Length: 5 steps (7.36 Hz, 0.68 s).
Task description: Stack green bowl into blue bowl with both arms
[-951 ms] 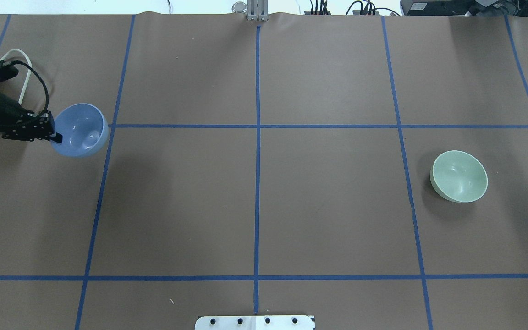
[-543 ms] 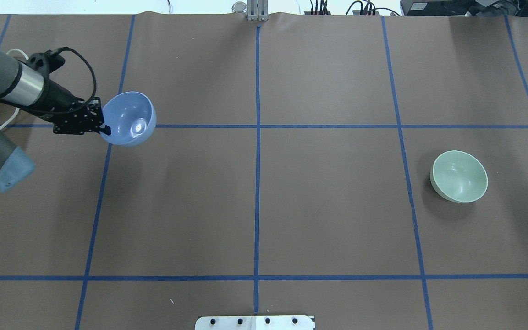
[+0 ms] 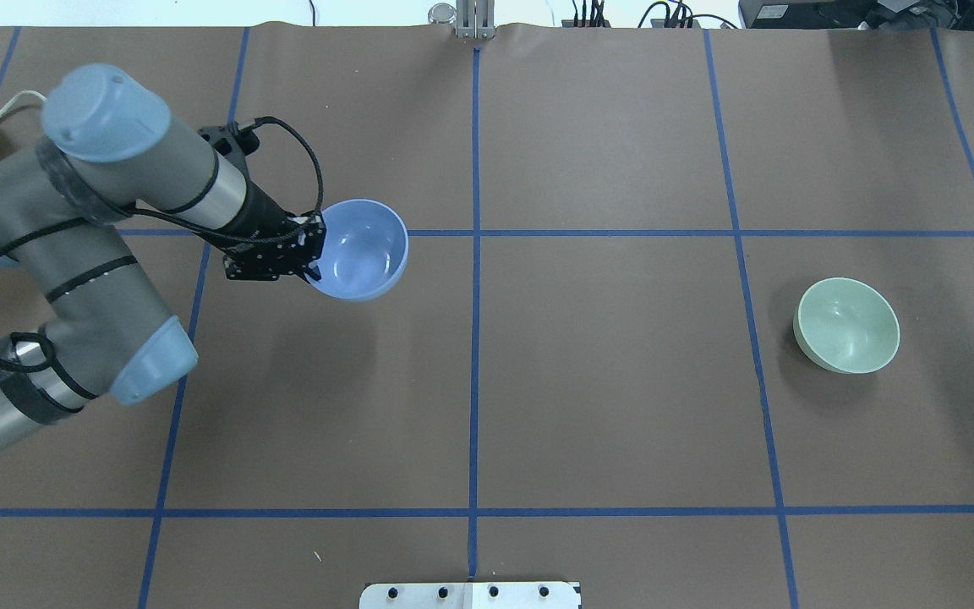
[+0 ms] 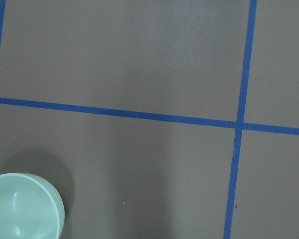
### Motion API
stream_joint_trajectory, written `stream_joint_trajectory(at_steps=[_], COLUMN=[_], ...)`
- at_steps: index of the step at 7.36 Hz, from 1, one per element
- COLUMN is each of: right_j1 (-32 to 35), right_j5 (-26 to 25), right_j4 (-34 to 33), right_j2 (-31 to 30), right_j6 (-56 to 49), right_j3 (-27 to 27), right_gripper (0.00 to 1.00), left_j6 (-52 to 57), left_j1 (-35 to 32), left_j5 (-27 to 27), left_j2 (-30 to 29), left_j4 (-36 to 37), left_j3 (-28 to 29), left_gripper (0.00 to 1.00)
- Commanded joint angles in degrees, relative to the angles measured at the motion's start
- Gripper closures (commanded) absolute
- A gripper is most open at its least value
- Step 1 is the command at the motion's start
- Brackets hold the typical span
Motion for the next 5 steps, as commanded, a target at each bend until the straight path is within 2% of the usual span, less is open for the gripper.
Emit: stream_joint_trajectory(at_steps=[1,3,5], right_j1=[-0.32,-0.59,-0.59], right_j5=[0.0,0.09,1.58], right_j4=[0.0,0.0,0.09], right_j2=[-0.01,-0.1,-1.15], right_j6=[0.06,0.15,-0.02], right_j3=[-0.48,-0.48,0.75], right_gripper=[0.0,0.0,0.0], left_j6=[-3.73,-7.15,-8.13], left_j1=[4.83,8.61,9.94], left_j5=[4.7,9.0,10.24], left_j2=[-3.04,-5.93,-8.76], left_j4=[1.48,1.48,1.48], left_j3=[0.4,2.32,5.23], left_gripper=[0.99,0.99,0.99])
